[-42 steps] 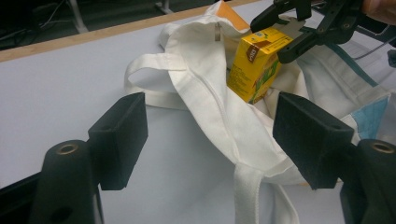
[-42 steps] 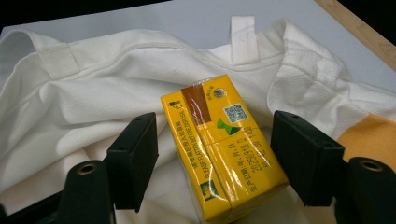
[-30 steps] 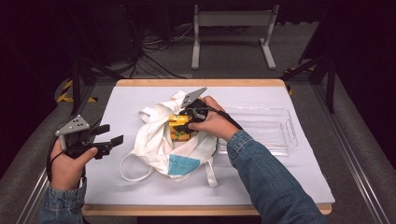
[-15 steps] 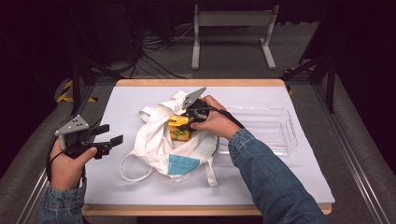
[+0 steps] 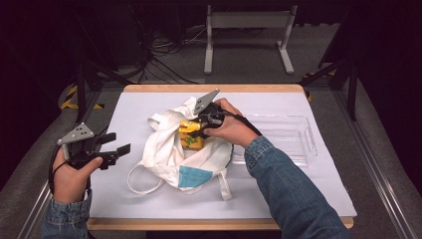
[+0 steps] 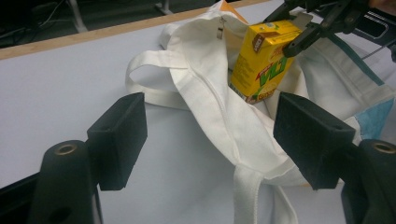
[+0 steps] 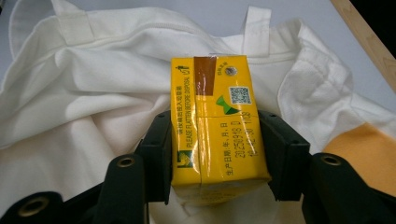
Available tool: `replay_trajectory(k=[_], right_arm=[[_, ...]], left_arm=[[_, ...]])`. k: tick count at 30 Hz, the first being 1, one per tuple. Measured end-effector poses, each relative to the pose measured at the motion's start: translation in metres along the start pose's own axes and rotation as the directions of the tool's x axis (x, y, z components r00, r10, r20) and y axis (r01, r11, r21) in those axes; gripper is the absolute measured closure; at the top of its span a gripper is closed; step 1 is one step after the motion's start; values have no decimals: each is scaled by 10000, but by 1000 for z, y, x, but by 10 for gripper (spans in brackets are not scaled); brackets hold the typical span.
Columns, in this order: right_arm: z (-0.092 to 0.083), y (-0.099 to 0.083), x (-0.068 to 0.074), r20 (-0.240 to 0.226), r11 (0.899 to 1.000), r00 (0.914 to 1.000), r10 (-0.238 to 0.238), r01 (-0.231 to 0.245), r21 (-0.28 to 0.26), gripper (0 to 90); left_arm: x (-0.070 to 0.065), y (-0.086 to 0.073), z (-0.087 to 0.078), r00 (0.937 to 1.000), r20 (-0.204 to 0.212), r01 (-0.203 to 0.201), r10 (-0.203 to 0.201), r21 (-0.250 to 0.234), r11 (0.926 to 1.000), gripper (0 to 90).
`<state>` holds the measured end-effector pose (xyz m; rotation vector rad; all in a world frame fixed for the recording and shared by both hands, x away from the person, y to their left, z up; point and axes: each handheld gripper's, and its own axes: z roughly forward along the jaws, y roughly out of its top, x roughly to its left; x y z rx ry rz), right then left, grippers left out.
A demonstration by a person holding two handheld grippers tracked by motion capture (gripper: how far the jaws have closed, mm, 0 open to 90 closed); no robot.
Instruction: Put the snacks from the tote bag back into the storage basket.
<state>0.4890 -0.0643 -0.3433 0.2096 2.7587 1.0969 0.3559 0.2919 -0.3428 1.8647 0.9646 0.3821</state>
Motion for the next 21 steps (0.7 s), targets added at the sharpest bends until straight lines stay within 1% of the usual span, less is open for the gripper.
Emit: replay_trajectory(k=[4, 7, 9, 15, 21], right_arm=[[-10, 6, 1, -2, 10000, 10000, -89, 89, -17, 512], [-19, 10, 2, 32, 9996, 9997, -232, 232, -159, 513], [-21, 11, 3, 52, 9996, 9998, -179, 181, -224, 513], [-37, 19, 7, -67, 9972, 9989, -457, 452, -592, 513], [-51, 24, 10, -126, 9951, 9977, -668, 657, -735, 513]], left_arm=[[-1, 0, 1, 10000, 3, -38, 38, 11, 10000, 267], [-1, 0, 1, 10000, 9, 3, -3, -16, 10000, 267], [-1, 0, 0, 10000, -2, -28, 28, -13, 10000, 267], [0, 0, 1, 10000, 3, -5, 5, 4, 10000, 267], [0, 1, 1, 10000, 40, 23, -23, 19, 10000, 267]])
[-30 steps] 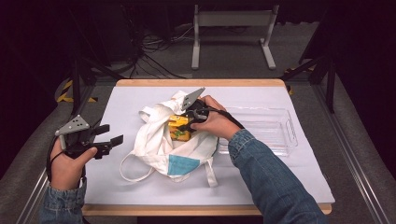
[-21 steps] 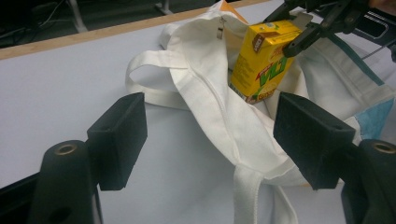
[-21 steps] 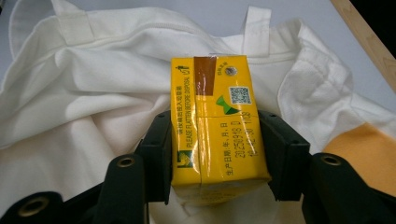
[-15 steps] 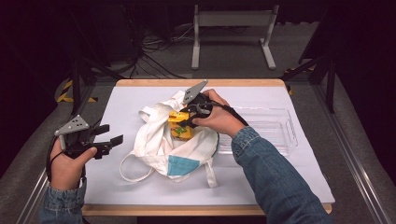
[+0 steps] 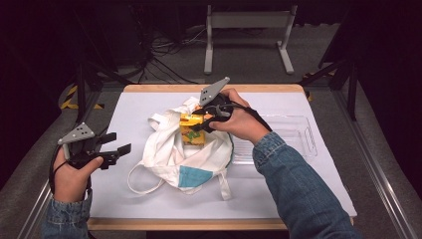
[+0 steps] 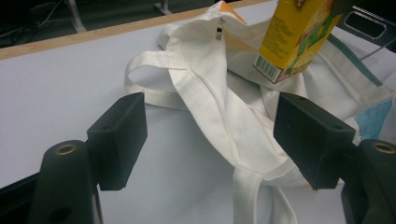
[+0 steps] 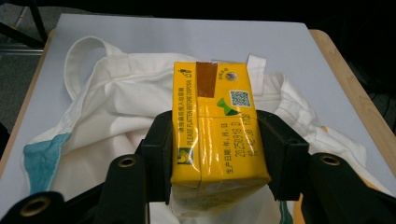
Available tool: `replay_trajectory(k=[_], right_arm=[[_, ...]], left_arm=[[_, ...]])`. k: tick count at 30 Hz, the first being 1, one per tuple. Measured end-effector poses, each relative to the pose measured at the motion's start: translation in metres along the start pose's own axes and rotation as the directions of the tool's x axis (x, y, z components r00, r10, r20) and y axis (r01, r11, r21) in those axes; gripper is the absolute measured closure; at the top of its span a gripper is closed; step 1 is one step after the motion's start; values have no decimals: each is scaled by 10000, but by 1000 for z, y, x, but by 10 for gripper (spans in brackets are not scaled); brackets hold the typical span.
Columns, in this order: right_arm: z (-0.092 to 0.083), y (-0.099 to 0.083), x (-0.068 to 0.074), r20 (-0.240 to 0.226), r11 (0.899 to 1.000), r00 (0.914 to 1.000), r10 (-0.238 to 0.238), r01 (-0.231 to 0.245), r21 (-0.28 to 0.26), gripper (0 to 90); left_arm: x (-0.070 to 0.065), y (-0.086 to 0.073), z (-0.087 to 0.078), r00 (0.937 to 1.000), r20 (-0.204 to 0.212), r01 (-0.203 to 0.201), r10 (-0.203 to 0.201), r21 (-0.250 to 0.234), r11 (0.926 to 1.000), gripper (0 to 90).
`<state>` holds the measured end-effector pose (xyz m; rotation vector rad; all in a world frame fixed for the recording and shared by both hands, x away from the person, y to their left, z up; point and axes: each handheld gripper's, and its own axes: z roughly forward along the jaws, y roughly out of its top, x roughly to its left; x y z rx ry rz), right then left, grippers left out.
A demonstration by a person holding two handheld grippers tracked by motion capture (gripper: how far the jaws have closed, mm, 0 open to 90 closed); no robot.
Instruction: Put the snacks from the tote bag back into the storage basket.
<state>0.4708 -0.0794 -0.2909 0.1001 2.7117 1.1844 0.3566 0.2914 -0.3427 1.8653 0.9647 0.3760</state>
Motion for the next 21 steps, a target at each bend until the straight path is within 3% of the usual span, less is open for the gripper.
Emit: replay_trajectory(k=[21], right_arm=[[-55, -1, 10, 31, 9978, 9998, -191, 192, -633, 513]], left_arm=[[-1, 0, 1, 10000, 0, -16, 16, 37, 10000, 266]])
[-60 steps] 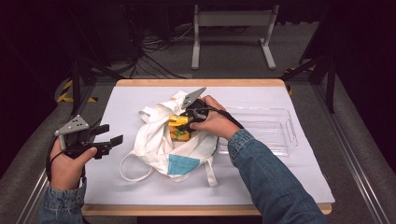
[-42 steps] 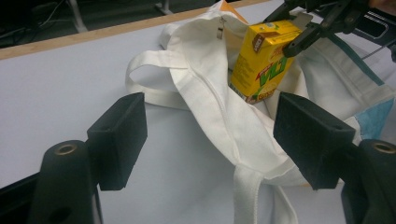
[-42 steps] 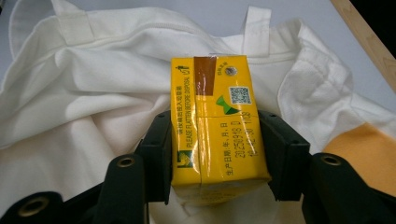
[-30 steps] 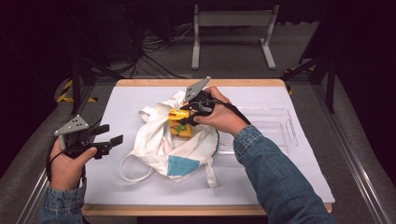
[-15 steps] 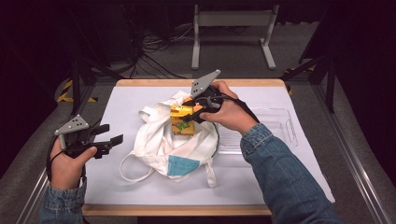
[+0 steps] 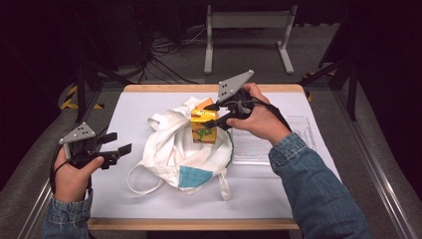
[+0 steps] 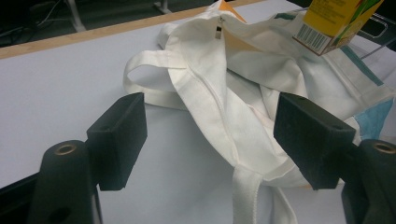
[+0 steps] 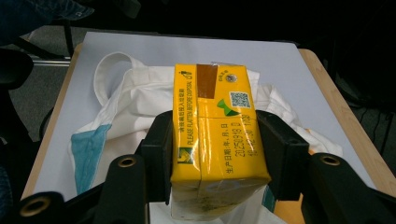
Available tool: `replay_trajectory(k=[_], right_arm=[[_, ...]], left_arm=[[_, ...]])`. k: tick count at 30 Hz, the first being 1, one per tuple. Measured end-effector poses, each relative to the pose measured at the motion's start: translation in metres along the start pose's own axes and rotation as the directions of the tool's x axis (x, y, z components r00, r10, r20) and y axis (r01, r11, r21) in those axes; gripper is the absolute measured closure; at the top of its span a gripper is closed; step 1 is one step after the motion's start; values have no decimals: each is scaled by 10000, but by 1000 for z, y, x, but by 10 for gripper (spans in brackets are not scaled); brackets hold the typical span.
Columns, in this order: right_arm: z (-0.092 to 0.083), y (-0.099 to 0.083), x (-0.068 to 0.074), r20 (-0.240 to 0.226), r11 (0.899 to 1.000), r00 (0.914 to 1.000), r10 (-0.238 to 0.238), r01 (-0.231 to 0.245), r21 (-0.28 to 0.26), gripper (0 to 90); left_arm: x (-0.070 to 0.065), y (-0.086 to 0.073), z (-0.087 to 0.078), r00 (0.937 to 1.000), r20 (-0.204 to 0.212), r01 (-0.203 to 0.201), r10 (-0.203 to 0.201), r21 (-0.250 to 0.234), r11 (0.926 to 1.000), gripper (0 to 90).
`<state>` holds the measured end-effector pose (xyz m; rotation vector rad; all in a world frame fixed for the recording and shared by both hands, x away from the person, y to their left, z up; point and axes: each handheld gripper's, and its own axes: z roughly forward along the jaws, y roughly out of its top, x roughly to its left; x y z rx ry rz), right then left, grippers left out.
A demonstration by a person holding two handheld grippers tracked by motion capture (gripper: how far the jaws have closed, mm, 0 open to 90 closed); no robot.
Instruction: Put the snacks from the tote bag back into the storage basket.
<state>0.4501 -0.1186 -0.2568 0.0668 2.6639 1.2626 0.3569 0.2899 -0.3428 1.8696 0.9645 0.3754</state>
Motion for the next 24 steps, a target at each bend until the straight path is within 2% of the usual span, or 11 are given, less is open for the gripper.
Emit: replay_trajectory(k=[12, 24], right_arm=[[-31, -7, 1, 197, 10000, 9998, 11, -12, 42, 513], [-71, -20, -1, 762, 9997, 9969, 199, -210, 143, 513]], left_arm=[[2, -2, -2, 9999, -149, 32, -33, -54, 10000, 251], [2, -2, -4, 9997, -195, 119, -121, -101, 9999, 244]])
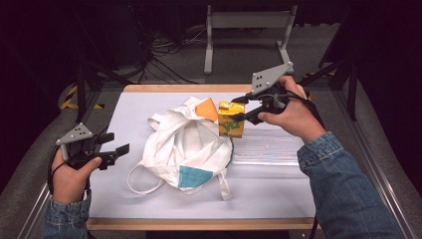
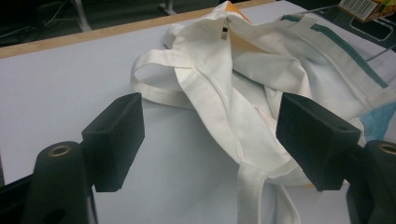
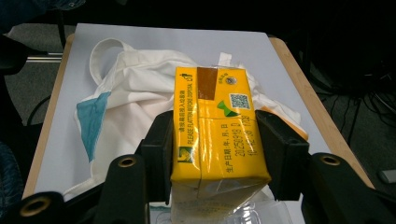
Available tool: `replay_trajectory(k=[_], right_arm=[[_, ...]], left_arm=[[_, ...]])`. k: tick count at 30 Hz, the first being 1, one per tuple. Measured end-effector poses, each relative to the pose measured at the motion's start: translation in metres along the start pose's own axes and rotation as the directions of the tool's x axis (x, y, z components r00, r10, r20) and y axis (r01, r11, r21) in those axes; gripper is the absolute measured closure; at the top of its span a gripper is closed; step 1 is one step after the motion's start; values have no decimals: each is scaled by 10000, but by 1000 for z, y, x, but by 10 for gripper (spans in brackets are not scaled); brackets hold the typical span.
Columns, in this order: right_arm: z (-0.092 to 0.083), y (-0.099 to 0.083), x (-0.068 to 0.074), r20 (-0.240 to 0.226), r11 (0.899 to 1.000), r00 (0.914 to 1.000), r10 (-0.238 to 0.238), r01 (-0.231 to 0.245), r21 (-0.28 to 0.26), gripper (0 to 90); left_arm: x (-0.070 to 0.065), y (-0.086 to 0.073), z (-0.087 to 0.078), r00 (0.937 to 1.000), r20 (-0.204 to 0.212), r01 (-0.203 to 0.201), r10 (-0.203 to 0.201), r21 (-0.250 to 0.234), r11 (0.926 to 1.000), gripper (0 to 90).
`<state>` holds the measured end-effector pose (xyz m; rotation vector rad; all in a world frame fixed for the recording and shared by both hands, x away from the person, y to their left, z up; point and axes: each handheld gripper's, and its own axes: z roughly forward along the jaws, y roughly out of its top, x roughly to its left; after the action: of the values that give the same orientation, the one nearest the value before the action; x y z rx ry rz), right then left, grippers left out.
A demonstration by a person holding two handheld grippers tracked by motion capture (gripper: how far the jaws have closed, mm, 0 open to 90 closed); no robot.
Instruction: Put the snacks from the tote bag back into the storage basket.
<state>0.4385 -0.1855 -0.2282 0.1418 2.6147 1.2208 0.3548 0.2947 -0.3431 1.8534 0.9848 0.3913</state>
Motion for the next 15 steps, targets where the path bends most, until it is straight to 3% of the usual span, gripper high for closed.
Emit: replay_trajectory(k=[15], right_arm=[[-24, -22, -6, 246, 9998, 9995, 192, -194, 97, 513]], left_arm=[[0, -1, 0, 10000, -34, 26, -26, 7, 10000, 243]])
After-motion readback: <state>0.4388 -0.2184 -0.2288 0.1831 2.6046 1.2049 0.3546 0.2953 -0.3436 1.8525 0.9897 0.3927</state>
